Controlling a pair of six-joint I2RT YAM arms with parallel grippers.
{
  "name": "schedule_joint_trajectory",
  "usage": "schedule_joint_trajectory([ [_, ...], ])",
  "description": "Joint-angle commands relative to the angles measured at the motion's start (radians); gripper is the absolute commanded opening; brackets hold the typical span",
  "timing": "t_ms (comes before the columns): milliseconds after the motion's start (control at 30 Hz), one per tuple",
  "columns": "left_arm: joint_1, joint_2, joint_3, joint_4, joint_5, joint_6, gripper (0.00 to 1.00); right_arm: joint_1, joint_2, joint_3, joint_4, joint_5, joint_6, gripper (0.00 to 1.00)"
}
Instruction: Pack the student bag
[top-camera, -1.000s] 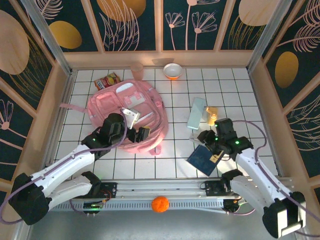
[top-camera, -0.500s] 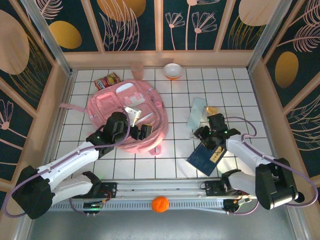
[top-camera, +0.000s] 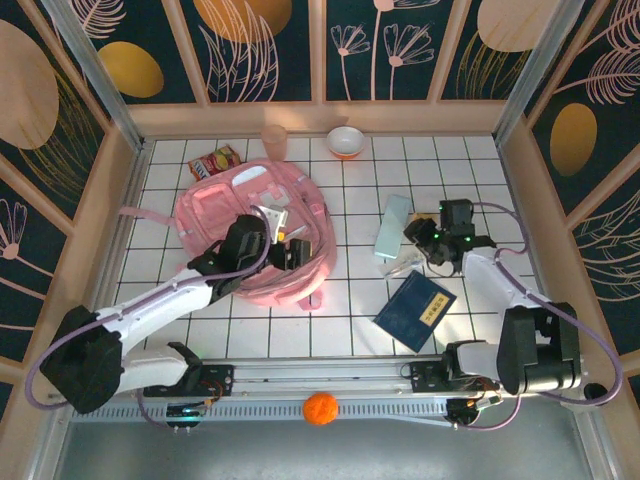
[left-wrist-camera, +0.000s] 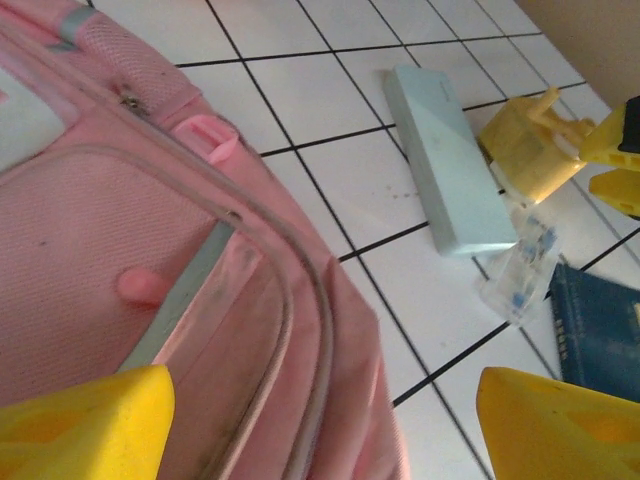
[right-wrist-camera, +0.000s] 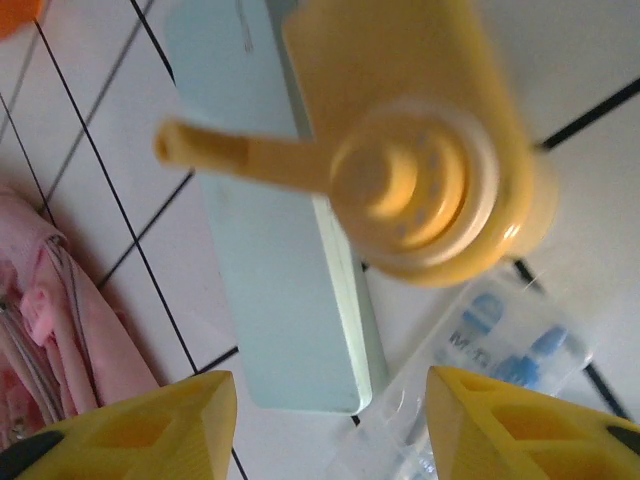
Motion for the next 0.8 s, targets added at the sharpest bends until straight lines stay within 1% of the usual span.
schedule_joint_trajectory([
  [0, -0.030, 0.049, 0.067, -0.002, 0.076, -0.107, 0.77, -0.077, -0.088, 0.006, -0.162, 0.010, -0.078, 0.53],
  [100, -0.089, 0.113, 0.125, -0.036, 0.107, -0.126, 0.73, -0.218, -0.210, -0.084, -0.240, -0.023, -0.059, 0.53],
  [233, -0.166, 0.222, 0.207, -0.060, 0.200, -0.177, 0.64, -0.475, -0.397, -0.221, -0.310, -0.137, -0.069, 0.53],
  [300, -0.203, 0.280, 0.245, -0.063, 0.229, -0.204, 0.64, -0.552, -0.466, -0.274, -0.339, -0.163, -0.062, 0.54],
  [433, -0.266, 0.415, 0.354, -0.105, 0.243, -0.210, 0.63, -0.543, -0.555, -0.370, -0.333, -0.164, 0.061, 0.54],
  [533, -0.288, 0.464, 0.414, -0.125, 0.248, -0.201, 0.62, -0.498, -0.589, -0.418, -0.327, -0.142, 0.106, 0.54],
  [667, -0.288, 0.507, 0.435, -0.134, 0.242, -0.186, 0.62, -0.405, -0.585, -0.448, -0.317, -0.139, 0.153, 0.55],
  [767, -0.288, 0.526, 0.442, -0.147, 0.243, -0.181, 0.59, -0.292, -0.583, -0.461, -0.283, -0.135, 0.231, 0.55],
])
